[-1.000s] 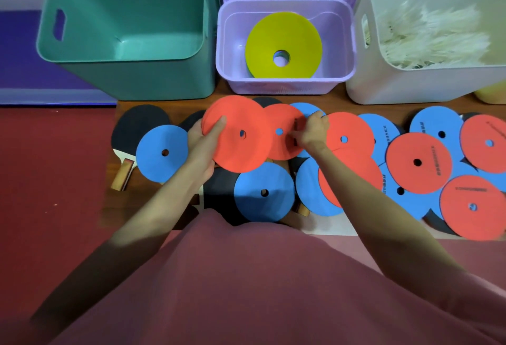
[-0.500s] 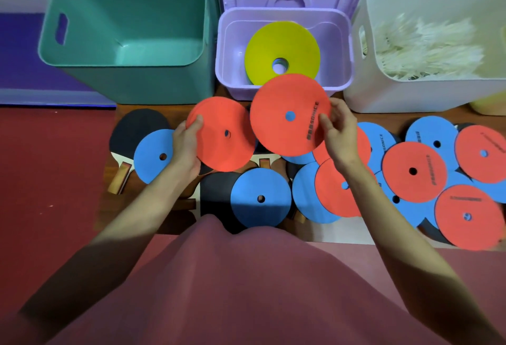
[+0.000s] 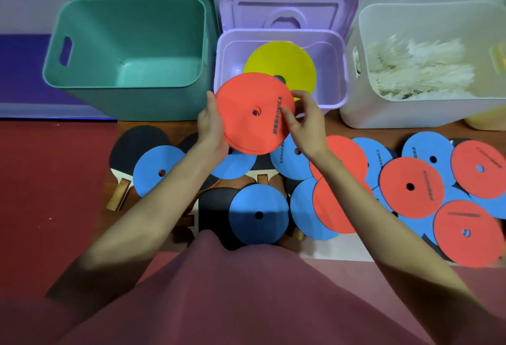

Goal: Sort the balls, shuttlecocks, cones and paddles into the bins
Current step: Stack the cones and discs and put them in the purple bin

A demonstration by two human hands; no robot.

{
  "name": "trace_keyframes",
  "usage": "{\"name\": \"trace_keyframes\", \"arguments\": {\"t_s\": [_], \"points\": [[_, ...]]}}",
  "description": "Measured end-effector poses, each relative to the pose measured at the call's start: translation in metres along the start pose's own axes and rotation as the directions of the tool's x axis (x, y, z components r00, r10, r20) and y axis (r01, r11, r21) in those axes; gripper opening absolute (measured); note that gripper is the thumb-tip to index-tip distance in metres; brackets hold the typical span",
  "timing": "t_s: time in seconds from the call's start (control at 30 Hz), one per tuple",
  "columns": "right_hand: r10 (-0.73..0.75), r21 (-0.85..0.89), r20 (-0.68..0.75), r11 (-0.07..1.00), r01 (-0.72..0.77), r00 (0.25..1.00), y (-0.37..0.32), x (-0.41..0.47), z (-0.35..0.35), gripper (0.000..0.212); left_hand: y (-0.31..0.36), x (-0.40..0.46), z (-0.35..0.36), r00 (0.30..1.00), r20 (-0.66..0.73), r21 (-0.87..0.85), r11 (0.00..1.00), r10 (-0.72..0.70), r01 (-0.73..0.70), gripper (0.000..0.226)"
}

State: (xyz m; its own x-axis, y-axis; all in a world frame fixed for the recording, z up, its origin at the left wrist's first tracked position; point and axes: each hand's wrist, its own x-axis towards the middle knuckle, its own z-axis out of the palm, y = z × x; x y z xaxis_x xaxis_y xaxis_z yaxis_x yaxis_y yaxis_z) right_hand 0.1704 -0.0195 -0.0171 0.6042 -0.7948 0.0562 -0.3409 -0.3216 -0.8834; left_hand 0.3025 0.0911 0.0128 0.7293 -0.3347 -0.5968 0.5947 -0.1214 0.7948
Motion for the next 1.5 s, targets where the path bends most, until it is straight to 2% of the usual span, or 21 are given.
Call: {"name": "trace_keyframes", "arguments": {"t_s": [0.07,0.17,0.23,0.4,0.47,0.6,0.7,0.8,1.03,1.13,1.23,1.27,1.33,1.43,1.5], "points": [[-0.045,-0.054,-0.030,0.998,0.043,0.999,0.000,0.015,-0.005,0.033,0.005,0.009,0.013,1.000,0.002,0.005,1.000,0.029,-0.029,0.045],[0.054,-0.034,0.015,0.998,-0.054,0.998,0.007,0.043,-0.009,0.037,0.013,0.027,0.037,0.999,0.018,0.030,0.998,0.048,-0.048,0.046],[0.108,-0.088,0.002,0.990,-0.108,0.994,0.012,0.063,-0.011,0.037,0.021,0.039,0.055,0.998,0.038,0.061,0.996,0.056,-0.059,0.046],[0.210,-0.189,-0.057,0.958,-0.217,0.976,0.026,0.110,-0.016,0.031,0.036,0.073,0.090,0.986,0.092,0.331,0.930,0.138,-0.161,0.048],[0.213,-0.247,-0.056,0.944,-0.220,0.976,0.032,0.125,-0.016,0.025,0.035,0.096,0.096,0.971,0.166,0.495,0.837,0.171,-0.232,0.054],[0.251,-0.377,0.001,0.897,-0.233,0.968,0.045,0.149,-0.011,0.020,0.035,0.126,0.103,0.948,0.296,0.827,0.465,0.118,-0.316,0.041],[0.288,-0.446,0.049,0.863,-0.237,0.956,0.053,0.158,-0.004,0.017,0.034,0.141,0.104,0.932,0.340,0.899,0.246,0.127,-0.361,0.038],[0.300,-0.492,0.090,0.842,-0.220,0.950,0.053,0.157,0.001,0.018,0.030,0.152,0.103,0.924,0.357,0.914,0.154,0.135,-0.375,0.035],[0.331,-0.546,0.118,0.809,-0.217,0.936,0.043,0.147,0.008,0.019,0.022,0.145,0.096,0.904,0.384,0.917,0.042,0.189,-0.398,0.023],[0.290,-0.549,0.112,0.815,-0.184,0.951,0.035,0.134,0.007,0.023,0.029,0.133,0.089,0.896,0.385,0.920,-0.015,0.223,-0.391,0.024],[0.214,-0.524,0.132,0.844,-0.115,0.968,0.029,0.115,-0.001,0.032,0.031,0.122,0.076,0.871,0.417,0.900,0.015,0.262,-0.436,0.028],[0.178,-0.500,0.132,0.861,-0.089,0.975,0.026,0.105,-0.005,0.036,0.029,0.118,0.070,0.840,0.457,0.869,0.054,0.294,-0.491,0.029],[0.102,-0.454,0.090,0.889,-0.050,0.991,0.022,0.079,-0.014,0.043,0.020,0.104,0.056,0.736,0.547,0.757,0.139,0.399,-0.638,0.028],[0.028,-0.425,-0.025,0.904,-0.036,0.999,0.021,0.029,-0.026,0.039,0.002,0.074,0.036,0.583,0.596,0.599,0.179,0.552,-0.781,0.022],[0.062,-0.433,-0.066,0.897,-0.084,0.996,0.027,-0.006,-0.034,0.037,-0.014,0.055,0.025,0.565,0.615,0.557,0.204,0.549,-0.805,0.019]]}}
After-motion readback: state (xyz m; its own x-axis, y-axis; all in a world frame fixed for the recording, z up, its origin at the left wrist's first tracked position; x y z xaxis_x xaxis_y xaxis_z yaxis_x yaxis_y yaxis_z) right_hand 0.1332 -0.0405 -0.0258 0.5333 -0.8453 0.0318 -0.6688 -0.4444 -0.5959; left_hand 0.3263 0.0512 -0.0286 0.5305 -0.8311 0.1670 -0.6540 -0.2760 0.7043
